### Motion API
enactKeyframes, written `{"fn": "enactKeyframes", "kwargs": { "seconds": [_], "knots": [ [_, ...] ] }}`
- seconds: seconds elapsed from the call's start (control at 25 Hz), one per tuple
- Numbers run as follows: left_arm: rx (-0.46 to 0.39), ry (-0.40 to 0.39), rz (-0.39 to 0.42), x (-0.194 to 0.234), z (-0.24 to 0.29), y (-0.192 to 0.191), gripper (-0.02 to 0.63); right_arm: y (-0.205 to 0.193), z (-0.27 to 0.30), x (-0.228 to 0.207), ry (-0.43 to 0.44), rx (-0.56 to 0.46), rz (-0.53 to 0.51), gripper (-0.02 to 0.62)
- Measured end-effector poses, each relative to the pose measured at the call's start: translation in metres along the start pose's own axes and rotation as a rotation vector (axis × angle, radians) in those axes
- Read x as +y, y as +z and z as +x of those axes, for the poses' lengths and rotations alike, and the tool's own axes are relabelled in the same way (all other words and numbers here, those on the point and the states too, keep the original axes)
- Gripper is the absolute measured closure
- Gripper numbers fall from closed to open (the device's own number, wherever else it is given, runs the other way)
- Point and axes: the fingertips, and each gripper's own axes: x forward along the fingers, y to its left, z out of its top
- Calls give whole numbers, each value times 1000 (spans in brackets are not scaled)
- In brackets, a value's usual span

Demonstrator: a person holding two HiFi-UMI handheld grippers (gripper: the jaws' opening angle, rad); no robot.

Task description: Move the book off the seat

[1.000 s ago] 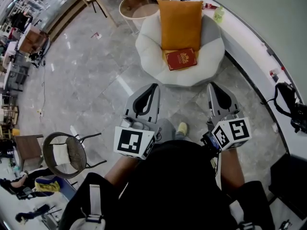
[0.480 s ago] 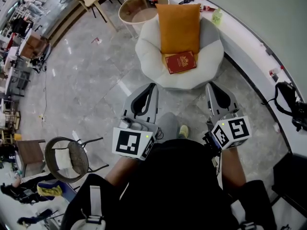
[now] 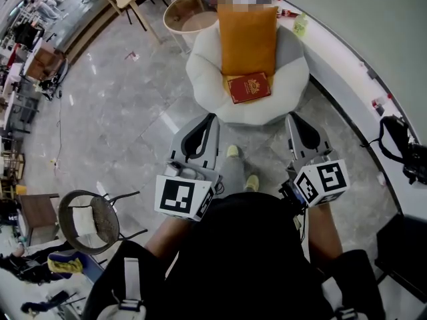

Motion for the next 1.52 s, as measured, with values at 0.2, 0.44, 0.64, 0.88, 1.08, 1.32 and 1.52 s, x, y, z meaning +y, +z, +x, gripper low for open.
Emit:
{"fn": "enactKeyframes", "kwargs": {
  "seconds": [0.2, 0.44, 0.64, 0.88, 1.08, 1.32, 1.52],
  "knots": [
    [-2, -4, 4, 0, 0, 0, 595, 0, 2, 2, 6, 1, -7, 584],
    [-2, -8, 1, 4, 5, -4, 595, -1, 5, 2, 6, 0, -15, 586],
    [-4, -9, -10, 7, 10, -6, 595, -2, 9, -2, -1, 9, -20, 585],
    [6, -11, -23, 19, 22, -13, 595, -5, 26, -5, -2, 24, -19, 584],
    [15, -11, -31, 35, 38, -18, 595, -9, 47, -9, -2, 33, -4, 586],
    [29, -15, -47, 65, 65, -22, 595, -7, 83, -17, -10, 57, -13, 584],
    [45, -30, -61, 81, 99, -30, 595, -8, 113, -33, -19, 76, -4, 586]
  ]
}}
